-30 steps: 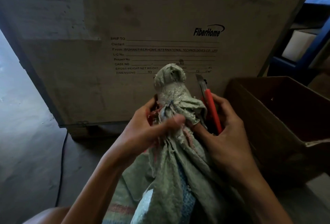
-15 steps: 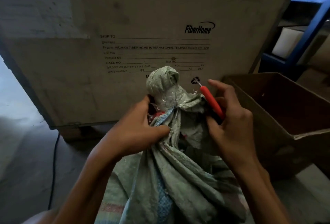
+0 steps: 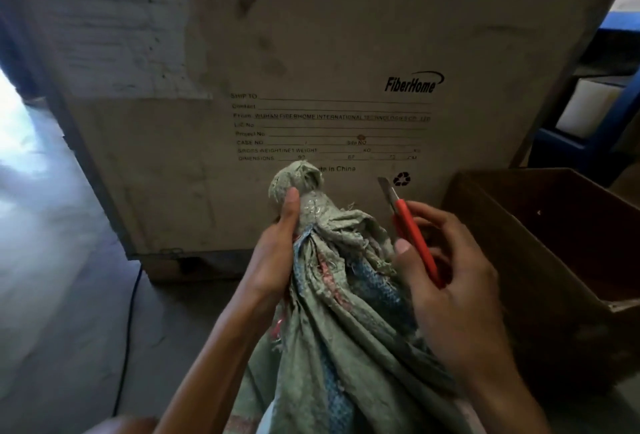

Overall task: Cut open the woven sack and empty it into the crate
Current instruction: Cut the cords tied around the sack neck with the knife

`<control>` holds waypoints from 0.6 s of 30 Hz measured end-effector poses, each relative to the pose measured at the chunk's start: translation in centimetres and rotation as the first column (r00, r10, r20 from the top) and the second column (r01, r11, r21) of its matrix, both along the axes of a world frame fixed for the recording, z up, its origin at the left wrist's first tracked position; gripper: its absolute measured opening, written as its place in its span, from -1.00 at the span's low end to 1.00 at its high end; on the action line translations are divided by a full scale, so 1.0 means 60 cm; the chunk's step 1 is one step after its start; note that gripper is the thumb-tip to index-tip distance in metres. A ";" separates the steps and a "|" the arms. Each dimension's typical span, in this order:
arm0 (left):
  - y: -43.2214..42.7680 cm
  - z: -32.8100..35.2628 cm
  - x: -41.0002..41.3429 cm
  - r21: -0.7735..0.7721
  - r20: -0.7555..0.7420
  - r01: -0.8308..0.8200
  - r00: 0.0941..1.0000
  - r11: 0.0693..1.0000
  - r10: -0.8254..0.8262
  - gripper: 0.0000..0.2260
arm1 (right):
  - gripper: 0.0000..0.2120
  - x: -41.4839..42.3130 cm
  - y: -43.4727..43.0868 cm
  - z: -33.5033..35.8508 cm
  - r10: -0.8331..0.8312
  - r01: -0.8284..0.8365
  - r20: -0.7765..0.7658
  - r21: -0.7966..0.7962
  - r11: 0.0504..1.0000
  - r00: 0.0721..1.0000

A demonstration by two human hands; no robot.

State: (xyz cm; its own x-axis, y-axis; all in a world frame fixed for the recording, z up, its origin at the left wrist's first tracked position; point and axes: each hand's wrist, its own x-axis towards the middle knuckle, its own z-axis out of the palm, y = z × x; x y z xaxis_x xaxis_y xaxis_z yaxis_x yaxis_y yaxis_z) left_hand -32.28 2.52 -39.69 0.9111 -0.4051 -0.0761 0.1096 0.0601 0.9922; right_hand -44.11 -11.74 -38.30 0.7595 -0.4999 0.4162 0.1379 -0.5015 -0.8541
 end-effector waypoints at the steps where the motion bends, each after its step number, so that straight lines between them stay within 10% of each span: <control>1: -0.002 -0.002 -0.001 -0.027 -0.012 -0.012 1.000 1.000 0.011 -0.48 | -0.67 -0.002 0.004 0.002 -0.037 0.039 0.034 -0.083 0.996 0.999; 8: -0.021 -0.027 0.006 -0.068 0.018 -0.042 0.999 0.997 0.043 -0.34 | -0.61 -0.006 0.033 0.004 -0.054 0.088 0.090 -0.440 0.894 0.994; 18: -0.040 -0.039 0.006 -0.154 0.075 -0.106 0.990 0.982 0.118 -0.14 | -0.59 -0.003 0.054 0.001 -0.066 0.121 0.134 -0.457 0.881 0.989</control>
